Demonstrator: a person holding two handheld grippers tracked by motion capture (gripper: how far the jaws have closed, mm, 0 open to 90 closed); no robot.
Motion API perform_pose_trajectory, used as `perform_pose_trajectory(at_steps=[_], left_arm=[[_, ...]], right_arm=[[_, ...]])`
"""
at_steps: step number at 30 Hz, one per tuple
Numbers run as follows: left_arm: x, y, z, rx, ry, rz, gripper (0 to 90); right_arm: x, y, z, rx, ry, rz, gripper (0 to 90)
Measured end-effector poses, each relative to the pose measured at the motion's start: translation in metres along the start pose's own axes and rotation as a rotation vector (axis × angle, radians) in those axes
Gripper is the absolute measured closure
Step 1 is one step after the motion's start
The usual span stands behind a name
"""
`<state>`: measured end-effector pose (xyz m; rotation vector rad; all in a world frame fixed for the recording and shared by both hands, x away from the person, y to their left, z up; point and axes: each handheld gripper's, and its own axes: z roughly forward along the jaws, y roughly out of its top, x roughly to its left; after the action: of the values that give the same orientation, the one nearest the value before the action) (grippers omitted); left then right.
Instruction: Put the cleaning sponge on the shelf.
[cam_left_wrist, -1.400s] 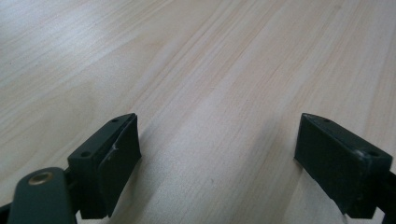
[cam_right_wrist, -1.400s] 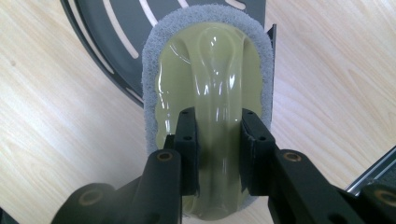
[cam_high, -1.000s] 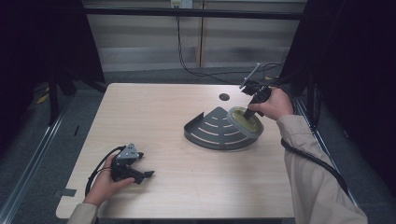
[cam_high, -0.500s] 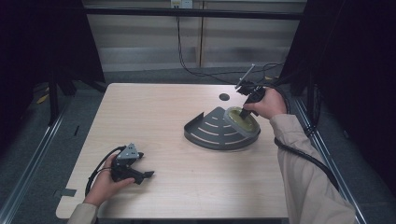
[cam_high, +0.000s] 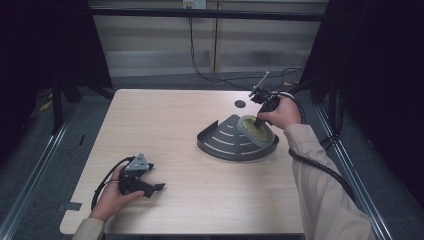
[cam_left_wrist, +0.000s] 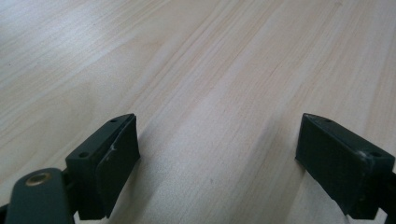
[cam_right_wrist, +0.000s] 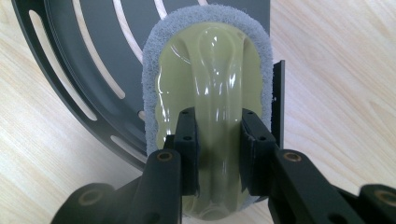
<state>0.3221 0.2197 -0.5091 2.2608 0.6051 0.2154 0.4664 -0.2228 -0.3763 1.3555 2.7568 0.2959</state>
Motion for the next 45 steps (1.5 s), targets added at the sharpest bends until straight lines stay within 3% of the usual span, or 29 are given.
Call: perform_pose_trajectory(at_steps=[27, 45], left_arm=[[0.000, 0.000, 0.000, 0.000, -0.001, 0.001, 12.9], [0.000, 0.000, 0.000, 0.000, -0.001, 0.002, 12.9]], right_arm=[[-0.007, 0.007, 0.032, 0.030, -0.006, -0.006, 71.9], [-0.012, 0.004, 0.038, 0.056, -0.014, -0.013, 71.8]])
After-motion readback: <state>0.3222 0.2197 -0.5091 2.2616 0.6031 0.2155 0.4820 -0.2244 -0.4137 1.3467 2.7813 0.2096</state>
